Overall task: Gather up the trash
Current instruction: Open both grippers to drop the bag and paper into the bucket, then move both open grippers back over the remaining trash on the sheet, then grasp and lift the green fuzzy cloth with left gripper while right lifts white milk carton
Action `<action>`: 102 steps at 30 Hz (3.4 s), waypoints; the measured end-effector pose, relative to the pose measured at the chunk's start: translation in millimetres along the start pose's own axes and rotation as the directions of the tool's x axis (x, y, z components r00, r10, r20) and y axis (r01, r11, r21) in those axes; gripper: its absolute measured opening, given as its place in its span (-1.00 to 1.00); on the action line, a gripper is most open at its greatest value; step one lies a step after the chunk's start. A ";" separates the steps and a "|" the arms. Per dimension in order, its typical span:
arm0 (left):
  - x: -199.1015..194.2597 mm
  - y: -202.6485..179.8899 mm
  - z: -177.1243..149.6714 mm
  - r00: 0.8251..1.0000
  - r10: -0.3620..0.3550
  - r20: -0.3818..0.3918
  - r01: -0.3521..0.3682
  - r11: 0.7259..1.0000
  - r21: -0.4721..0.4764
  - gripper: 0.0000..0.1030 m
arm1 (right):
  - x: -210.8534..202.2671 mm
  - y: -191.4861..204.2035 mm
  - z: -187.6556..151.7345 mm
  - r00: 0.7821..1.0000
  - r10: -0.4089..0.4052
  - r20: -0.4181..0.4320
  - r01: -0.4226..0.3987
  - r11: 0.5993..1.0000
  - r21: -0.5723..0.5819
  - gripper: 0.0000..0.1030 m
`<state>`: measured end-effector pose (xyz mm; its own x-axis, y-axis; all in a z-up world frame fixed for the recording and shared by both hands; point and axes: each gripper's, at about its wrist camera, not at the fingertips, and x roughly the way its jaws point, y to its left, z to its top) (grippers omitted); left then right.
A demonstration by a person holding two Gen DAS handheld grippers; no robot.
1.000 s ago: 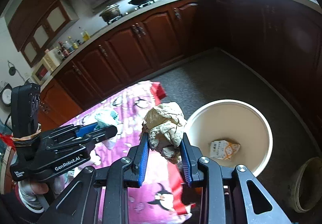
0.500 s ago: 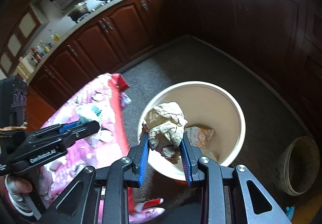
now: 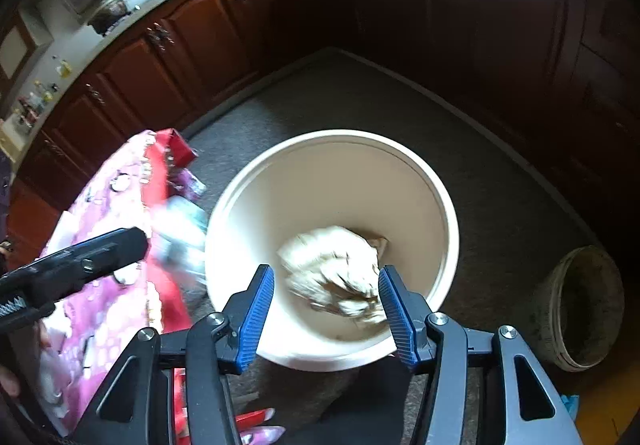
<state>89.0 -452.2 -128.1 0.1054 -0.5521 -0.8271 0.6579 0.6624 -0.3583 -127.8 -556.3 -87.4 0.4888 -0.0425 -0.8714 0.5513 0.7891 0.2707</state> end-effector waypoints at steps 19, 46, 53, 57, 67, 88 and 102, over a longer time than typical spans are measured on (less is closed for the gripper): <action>-130.4 23.6 -59.8 0.965 0.162 0.207 -0.175 0.983 0.046 0.26 | -40.5 61.4 3.1 0.991 0.115 0.073 -0.110 0.992 -0.062 0.02; -290.1 189.2 -180.1 0.799 0.536 0.273 -0.442 0.831 -0.338 0.26 | -60.8 241.0 -32.6 0.940 0.342 -0.007 -0.322 0.877 -0.357 0.18; -296.5 225.9 -213.8 0.843 0.490 0.221 -0.387 0.839 -0.383 0.26 | -48.6 292.4 -56.6 0.920 0.380 -0.096 -0.382 0.815 -0.435 0.19; -289.2 237.7 -225.0 0.874 0.451 0.183 -0.353 0.845 -0.401 0.26 | -37.4 313.5 -66.6 0.913 0.385 -0.137 -0.403 0.791 -0.460 0.19; -250.3 242.7 -220.8 0.906 0.401 0.133 -0.320 0.857 -0.404 0.26 | 12.2 364.6 -64.6 0.906 0.366 -0.212 -0.421 0.738 -0.527 0.19; -242.1 256.7 -210.0 0.932 0.341 0.123 -0.259 0.864 -0.432 -0.34 | 54.0 402.7 -55.0 0.891 0.348 -0.292 -0.454 0.688 -0.566 -0.19; -276.3 199.7 -184.9 0.922 0.319 0.220 -0.247 0.921 -0.300 -0.35 | -26.7 319.7 -41.0 0.867 0.471 -0.163 -0.487 0.729 -0.481 -0.26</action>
<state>53.4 -73.7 -51.3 0.4707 -0.4093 -0.7817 0.3565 0.8986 -0.2558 7.8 -277.8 5.6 0.5736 0.4345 -0.6944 -0.1609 0.8909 0.4247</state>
